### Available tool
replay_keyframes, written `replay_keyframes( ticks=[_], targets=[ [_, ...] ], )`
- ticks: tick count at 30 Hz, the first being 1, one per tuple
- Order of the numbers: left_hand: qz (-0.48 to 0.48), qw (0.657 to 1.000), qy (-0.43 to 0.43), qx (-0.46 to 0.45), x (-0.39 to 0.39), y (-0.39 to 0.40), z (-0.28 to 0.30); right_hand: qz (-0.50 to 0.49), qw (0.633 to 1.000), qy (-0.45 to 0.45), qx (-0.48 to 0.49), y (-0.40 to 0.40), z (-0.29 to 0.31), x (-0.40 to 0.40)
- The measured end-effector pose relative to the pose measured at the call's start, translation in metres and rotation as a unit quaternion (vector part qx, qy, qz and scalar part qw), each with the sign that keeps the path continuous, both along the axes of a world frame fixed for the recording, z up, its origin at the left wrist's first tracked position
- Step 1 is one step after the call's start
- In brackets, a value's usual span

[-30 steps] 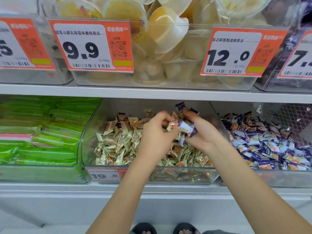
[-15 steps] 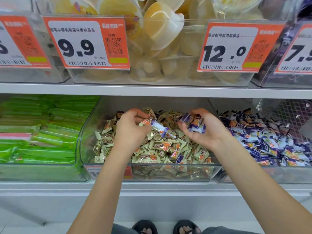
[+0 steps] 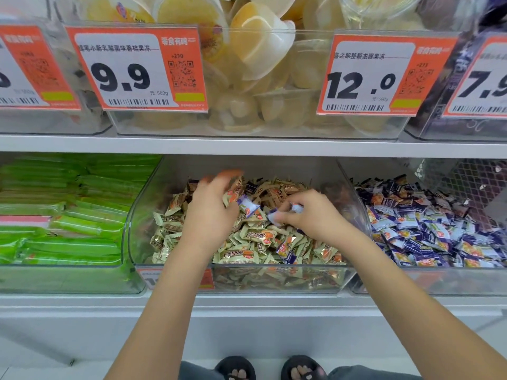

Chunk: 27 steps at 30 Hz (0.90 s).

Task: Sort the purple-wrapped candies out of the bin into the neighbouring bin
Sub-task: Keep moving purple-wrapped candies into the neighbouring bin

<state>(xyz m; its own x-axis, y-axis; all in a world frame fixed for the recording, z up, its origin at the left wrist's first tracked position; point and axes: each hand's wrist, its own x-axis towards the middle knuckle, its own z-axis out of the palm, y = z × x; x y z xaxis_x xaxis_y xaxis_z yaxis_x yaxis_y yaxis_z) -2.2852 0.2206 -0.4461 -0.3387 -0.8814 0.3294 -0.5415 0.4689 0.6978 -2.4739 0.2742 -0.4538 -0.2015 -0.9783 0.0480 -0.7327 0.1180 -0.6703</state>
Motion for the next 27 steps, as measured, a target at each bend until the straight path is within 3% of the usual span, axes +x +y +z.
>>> replay_keyframes(
  ticks=[5, 12, 14, 17, 19, 23, 27],
  targets=[
    [-0.07, 0.976, -0.207, -0.014, -0.004, 0.005, -0.005, -0.105, 0.986, -0.116, -0.061, 0.018, 0.023, -0.013],
    [-0.09, 0.961, -0.259, -0.045, -0.006, 0.013, -0.005, -0.242, 0.936, -0.117, -0.226, 0.081, 0.041, -0.062],
    [-0.115, 0.957, -0.26, -0.053, -0.01, 0.019, -0.006, -0.263, 0.942, -0.117, -0.169, 0.091, 0.038, -0.084],
    [-0.139, 0.945, -0.291, -0.06, -0.014, 0.025, -0.008, -0.227, 0.964, -0.138, -0.002, 0.104, 0.033, -0.104],
    [-0.134, 0.946, -0.286, -0.074, -0.016, 0.024, -0.007, -0.238, 0.961, -0.14, -0.007, 0.109, 0.034, -0.11],
    [-0.097, 0.96, -0.229, -0.128, -0.019, 0.022, -0.007, -0.256, 0.952, -0.094, -0.139, 0.106, 0.044, -0.098],
    [-0.103, 0.972, -0.127, -0.167, -0.029, 0.03, -0.003, -0.056, 0.98, -0.087, -0.173, 0.091, 0.051, -0.055]
  ],
)
